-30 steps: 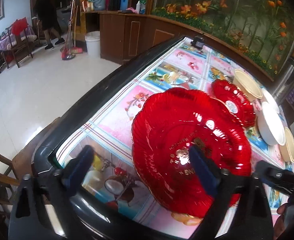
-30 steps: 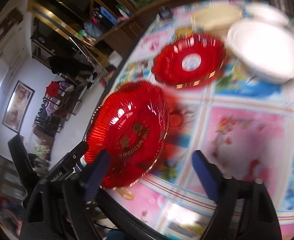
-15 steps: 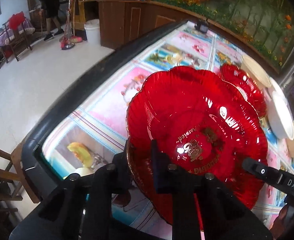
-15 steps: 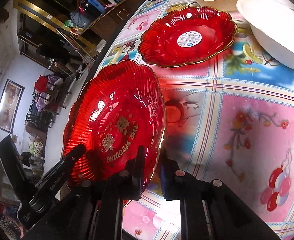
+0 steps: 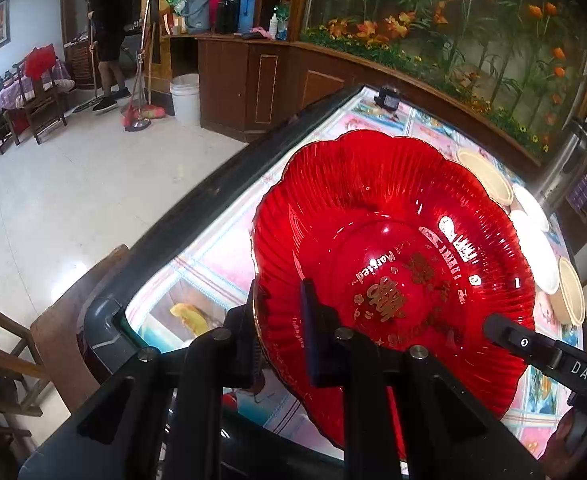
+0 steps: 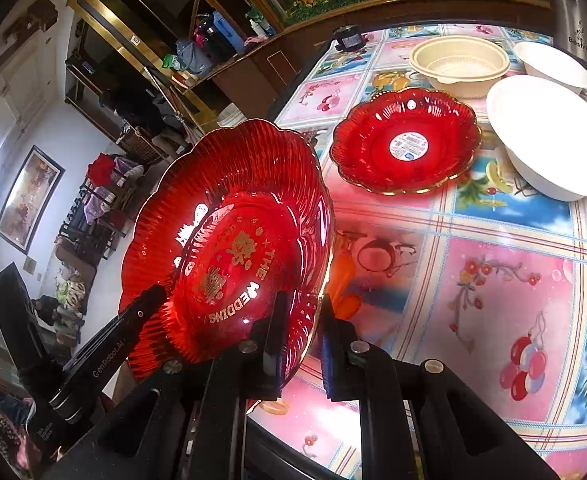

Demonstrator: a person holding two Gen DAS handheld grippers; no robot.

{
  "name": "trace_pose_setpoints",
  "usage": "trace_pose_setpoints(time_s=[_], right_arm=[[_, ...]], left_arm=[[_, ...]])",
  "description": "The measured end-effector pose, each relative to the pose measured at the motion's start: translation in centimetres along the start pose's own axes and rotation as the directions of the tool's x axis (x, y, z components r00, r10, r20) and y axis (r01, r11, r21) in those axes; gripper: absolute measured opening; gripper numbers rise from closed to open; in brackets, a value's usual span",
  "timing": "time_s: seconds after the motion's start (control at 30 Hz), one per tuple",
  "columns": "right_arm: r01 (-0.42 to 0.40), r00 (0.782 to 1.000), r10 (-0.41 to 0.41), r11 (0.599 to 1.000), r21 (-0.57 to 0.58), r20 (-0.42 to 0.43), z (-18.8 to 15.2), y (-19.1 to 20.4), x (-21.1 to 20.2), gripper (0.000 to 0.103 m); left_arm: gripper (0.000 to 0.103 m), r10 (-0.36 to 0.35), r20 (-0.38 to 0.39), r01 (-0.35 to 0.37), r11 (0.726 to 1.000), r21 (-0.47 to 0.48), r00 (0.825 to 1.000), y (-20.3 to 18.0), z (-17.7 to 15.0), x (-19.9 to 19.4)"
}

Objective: Organize plates and bowls
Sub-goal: 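Grasp the stack of large red plates with both grippers and lift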

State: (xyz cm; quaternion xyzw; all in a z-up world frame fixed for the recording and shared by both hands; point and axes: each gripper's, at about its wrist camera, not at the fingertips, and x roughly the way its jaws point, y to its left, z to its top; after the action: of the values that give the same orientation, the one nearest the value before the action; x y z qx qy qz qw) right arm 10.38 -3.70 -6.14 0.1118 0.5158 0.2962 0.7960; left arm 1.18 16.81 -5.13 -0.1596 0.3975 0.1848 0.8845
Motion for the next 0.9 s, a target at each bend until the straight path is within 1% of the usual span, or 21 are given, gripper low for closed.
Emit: trace_pose_setpoints(time_s=[0.1, 0.2, 0.3, 0.47, 0.67, 0.8, 0.9], right_arm=[[0.009, 1.0, -0.009, 1.0, 0.018, -0.02, -0.4, 0.1, 0.8, 0.013], [0.026, 0.999, -0.025, 0.999, 0.039, -0.037, -1.2, -1.1, 1.4, 0.013], [0.036, 0.999, -0.033, 0.998, 0.054, -0.041, -1.8, -1.8, 1.3, 0.013], [0.063, 0.998, -0.061, 0.996, 0.06, -0.029, -3.0, -2.5, 0.2, 0.013], [0.096, 0.995, -0.097, 0.989, 0.114, -0.004, -5.5, -4.7, -2.0, 0.013], [0.111, 0.994, -0.111, 0.984, 0.138, -0.007, -6.2, -5.9, -2.5, 0.013], [0.107, 0.994, -0.105, 0.986, 0.127, -0.021, -6.1, -5.5, -1.9, 0.013]], left_arm=[[0.015, -0.005, -0.03, 0.005, 1.0, 0.02, 1.0, -0.2, -0.7, 1.1], [0.015, -0.012, -0.052, 0.014, 0.999, 0.041, 0.999, -0.8, -1.4, 1.7], [0.015, -0.015, -0.052, 0.019, 0.998, 0.067, 0.999, -1.5, -2.0, 1.6], [0.014, -0.04, -0.057, 0.046, 0.993, 0.112, 0.998, -2.9, -3.1, 1.2], [0.015, -0.082, -0.069, 0.094, 0.979, 0.181, 0.994, -5.2, -4.3, 1.0], [0.014, -0.071, -0.076, 0.085, 0.978, 0.191, 0.995, -5.8, -4.6, 1.2], [0.014, -0.055, -0.078, 0.068, 0.984, 0.165, 0.995, -5.0, -4.7, 1.6]])
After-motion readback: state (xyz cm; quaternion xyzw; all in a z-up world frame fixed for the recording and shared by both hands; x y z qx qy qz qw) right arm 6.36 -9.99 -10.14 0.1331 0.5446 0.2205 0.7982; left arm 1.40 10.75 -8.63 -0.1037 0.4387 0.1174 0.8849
